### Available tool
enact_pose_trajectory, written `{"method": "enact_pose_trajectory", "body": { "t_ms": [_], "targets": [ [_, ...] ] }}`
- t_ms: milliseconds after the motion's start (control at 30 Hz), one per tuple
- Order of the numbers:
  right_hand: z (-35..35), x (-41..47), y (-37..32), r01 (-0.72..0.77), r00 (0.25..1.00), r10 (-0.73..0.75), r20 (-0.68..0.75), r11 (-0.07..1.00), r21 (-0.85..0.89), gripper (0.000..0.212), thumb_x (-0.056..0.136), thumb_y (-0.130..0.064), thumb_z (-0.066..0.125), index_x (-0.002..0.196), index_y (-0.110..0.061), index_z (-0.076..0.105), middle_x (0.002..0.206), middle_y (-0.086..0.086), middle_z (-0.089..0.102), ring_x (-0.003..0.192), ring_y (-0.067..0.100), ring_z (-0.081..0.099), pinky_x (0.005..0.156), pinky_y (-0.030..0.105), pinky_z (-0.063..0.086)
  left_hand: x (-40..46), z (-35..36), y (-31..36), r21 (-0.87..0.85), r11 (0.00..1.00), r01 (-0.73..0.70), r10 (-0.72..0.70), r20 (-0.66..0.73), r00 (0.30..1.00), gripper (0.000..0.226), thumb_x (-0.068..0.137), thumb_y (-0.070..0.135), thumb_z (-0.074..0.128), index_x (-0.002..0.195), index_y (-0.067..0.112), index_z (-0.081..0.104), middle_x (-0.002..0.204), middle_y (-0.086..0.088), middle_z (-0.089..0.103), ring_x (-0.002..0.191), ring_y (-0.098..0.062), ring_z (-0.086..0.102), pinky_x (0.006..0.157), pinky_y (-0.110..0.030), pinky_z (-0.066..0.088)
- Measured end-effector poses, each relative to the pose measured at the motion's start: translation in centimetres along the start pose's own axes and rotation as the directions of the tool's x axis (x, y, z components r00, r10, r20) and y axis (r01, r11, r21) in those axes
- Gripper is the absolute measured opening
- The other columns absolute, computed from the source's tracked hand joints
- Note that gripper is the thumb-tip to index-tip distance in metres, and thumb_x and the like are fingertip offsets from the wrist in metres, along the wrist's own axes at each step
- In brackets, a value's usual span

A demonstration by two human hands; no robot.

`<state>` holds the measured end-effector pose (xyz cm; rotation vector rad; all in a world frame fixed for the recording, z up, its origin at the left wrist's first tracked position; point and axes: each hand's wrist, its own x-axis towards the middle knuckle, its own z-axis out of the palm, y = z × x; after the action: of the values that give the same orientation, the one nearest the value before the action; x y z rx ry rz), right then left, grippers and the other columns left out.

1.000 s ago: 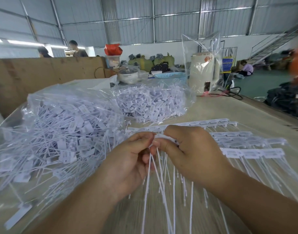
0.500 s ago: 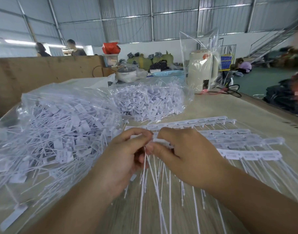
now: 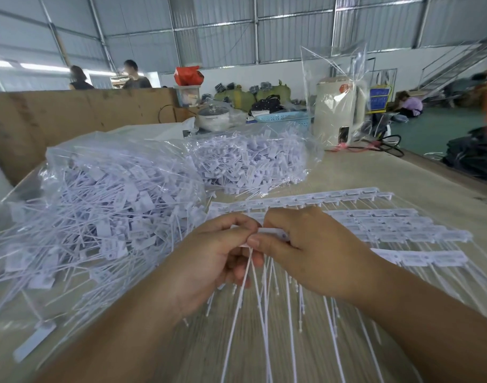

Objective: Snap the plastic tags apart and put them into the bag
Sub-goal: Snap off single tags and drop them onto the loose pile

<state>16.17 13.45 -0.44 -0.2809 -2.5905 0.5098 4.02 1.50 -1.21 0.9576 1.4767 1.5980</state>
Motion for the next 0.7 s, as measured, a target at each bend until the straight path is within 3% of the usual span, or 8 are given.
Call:
{"method": "enact_pose_trajectory", "body": {
  "t_ms": [267,467,700],
  "targets": [
    [0.5,0.0,-0.1,0.025,0.999,-0.024,-0.031,0.999,0.024,0.033,0.090,-0.053,0.049,0.072,-0.028,0.040,0.055,-0.007,0.043,0.051,0.010,0.045,0.050,0.031,0.033,-0.1,0.1,0.2,-0.044,0.997,0.068,-0.066,0.054,0.996,0.033,0.075,0.034,0.063,0.094,0.007,0.062,0.077,-0.012,0.059,0.051,-0.018,0.052,0.046,-0.028,0.049],
    [0.7,0.1,0.3,0.063,0.997,-0.060,-0.047,0.996,0.058,0.032,0.092,-0.050,0.051,0.070,-0.030,0.038,0.054,-0.009,0.049,0.049,0.010,0.048,0.046,0.024,0.033,-0.1,-0.3,0.3,-0.067,0.993,0.096,-0.089,0.114,0.990,0.058,0.076,0.036,0.063,0.113,-0.008,0.058,0.085,-0.016,0.067,0.066,-0.024,0.066,0.053,-0.029,0.054],
    [0.7,0.0,0.9,0.052,0.998,-0.054,0.012,0.990,0.130,0.015,0.097,-0.042,0.046,0.105,-0.029,0.046,0.061,-0.007,0.054,0.055,0.005,0.052,0.048,0.020,0.035,0.0,0.0,0.1,-0.135,0.990,0.048,-0.047,0.012,0.999,0.034,0.084,0.024,0.058,0.112,0.005,0.064,0.076,-0.015,0.067,0.056,-0.023,0.064,0.044,-0.027,0.051]
  ]
}}
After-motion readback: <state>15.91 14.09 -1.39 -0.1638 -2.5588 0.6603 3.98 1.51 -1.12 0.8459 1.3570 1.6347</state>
